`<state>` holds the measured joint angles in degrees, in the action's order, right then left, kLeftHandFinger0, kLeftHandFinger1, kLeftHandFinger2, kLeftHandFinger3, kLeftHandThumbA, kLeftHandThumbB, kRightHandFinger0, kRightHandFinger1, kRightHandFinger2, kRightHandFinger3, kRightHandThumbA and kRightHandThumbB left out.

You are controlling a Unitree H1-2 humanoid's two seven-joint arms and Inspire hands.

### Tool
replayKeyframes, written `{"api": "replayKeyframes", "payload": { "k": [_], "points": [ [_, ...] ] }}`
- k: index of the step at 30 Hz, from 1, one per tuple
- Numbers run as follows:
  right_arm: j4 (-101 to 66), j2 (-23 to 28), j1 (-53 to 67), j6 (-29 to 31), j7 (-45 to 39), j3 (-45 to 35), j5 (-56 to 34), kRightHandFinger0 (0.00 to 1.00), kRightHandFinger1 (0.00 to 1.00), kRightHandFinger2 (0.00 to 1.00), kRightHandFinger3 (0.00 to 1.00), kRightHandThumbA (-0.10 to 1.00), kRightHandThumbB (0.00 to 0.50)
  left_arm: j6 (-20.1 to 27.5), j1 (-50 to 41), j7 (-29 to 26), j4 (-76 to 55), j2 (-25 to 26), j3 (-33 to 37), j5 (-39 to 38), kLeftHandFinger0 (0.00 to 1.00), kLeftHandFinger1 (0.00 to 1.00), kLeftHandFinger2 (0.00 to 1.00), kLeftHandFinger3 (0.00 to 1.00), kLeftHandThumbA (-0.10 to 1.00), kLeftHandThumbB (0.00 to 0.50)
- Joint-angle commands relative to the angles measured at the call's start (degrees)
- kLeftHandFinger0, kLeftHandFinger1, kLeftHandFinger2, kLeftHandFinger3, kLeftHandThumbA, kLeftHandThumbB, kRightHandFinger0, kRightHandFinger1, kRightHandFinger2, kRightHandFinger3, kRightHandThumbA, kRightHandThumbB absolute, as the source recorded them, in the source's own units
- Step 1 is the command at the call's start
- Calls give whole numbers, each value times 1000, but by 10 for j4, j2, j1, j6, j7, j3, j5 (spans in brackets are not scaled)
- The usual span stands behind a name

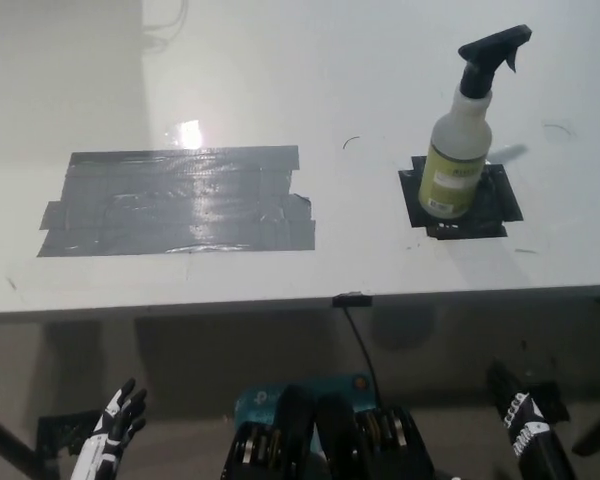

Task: A person hands a spray bottle to the robot which it grabs with its right hand and places on the black spot infront of it on the table

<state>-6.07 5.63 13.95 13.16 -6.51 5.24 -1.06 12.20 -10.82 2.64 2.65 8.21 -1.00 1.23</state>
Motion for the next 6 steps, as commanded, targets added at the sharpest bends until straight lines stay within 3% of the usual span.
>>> {"api": "replayKeyframes", "payload": {
  "k": [1,6],
  "points": [
    [17,8,-16,58,8,-11,19,1000,1000,1000,1000,1000,450,6,4,7,-15,7,-5,-10,1000,1000,1000,1000,979,128],
    [27,5,-17,60,12,-12,26,1000,1000,1000,1000,1000,457,9,4,8,-15,8,-5,-13,1000,1000,1000,1000,976,132]
  ]
}}
